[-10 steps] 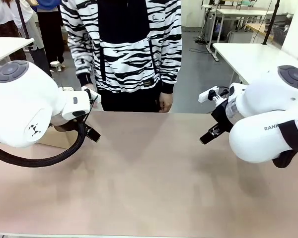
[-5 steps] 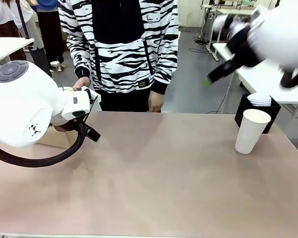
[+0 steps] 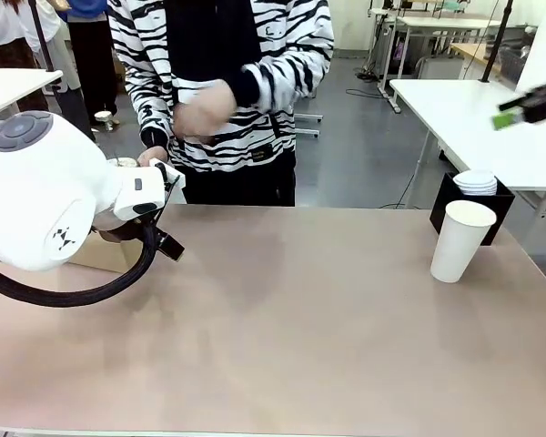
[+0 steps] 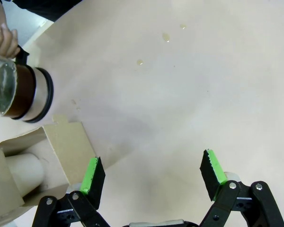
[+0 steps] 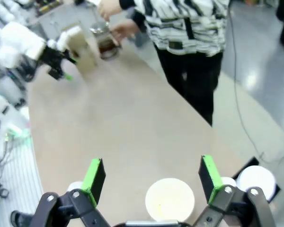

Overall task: Pour a drink into a cup and package it in a carrier.
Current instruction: Pick up the 600 ml Paper Cup and place it in the middle top area of the table.

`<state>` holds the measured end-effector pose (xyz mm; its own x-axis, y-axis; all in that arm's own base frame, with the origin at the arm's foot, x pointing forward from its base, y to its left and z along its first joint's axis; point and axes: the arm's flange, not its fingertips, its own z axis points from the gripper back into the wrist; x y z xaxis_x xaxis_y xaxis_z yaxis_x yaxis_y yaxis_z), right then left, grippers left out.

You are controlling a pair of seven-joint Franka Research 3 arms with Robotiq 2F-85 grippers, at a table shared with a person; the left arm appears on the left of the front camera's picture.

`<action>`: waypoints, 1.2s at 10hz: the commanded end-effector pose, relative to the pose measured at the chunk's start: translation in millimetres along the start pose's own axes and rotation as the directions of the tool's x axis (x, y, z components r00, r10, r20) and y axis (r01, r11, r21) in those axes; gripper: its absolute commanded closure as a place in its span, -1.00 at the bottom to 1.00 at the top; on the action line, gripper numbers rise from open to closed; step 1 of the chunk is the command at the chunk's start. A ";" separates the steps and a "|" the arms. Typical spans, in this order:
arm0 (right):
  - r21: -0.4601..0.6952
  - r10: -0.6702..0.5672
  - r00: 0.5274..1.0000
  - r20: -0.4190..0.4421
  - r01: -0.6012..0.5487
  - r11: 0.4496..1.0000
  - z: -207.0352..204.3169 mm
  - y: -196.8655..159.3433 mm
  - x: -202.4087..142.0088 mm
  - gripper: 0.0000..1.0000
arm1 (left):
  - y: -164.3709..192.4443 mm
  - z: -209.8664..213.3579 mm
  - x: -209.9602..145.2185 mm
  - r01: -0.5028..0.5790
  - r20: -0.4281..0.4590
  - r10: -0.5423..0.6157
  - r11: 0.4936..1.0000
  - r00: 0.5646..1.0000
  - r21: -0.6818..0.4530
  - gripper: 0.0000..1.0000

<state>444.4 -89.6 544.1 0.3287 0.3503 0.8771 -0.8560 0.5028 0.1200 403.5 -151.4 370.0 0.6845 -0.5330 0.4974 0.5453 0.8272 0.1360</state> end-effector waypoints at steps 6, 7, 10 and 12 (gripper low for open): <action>0.022 0.011 1.000 0.016 -0.011 1.000 -2.8 -7.4 -17.8 -1.00 | -0.1 0.2 0.0 0.001 0.001 -0.001 1.000 1.000 -0.001 -1.00; 0.024 0.013 0.997 0.075 -0.015 1.000 0.7 -17.3 -41.0 -1.00 | -0.1 0.2 0.0 0.001 0.001 -0.001 1.000 1.000 -0.001 -1.00; 0.042 0.050 0.965 0.258 -0.063 0.997 41.1 -26.4 -133.8 -1.00 | -0.1 0.2 0.0 0.001 0.001 -0.001 1.000 1.000 -0.001 -1.00; 0.036 0.078 0.934 0.349 -0.096 0.995 45.1 -21.0 -192.8 -1.00 | -0.1 0.2 0.0 0.001 0.001 -0.001 1.000 1.000 -0.001 -1.00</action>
<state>374.1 -202.5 412.7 0.1554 0.1210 0.9804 -0.8796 0.4687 0.0816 403.6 -151.5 370.0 0.6843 -0.5334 0.4972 0.5453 0.8270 0.1368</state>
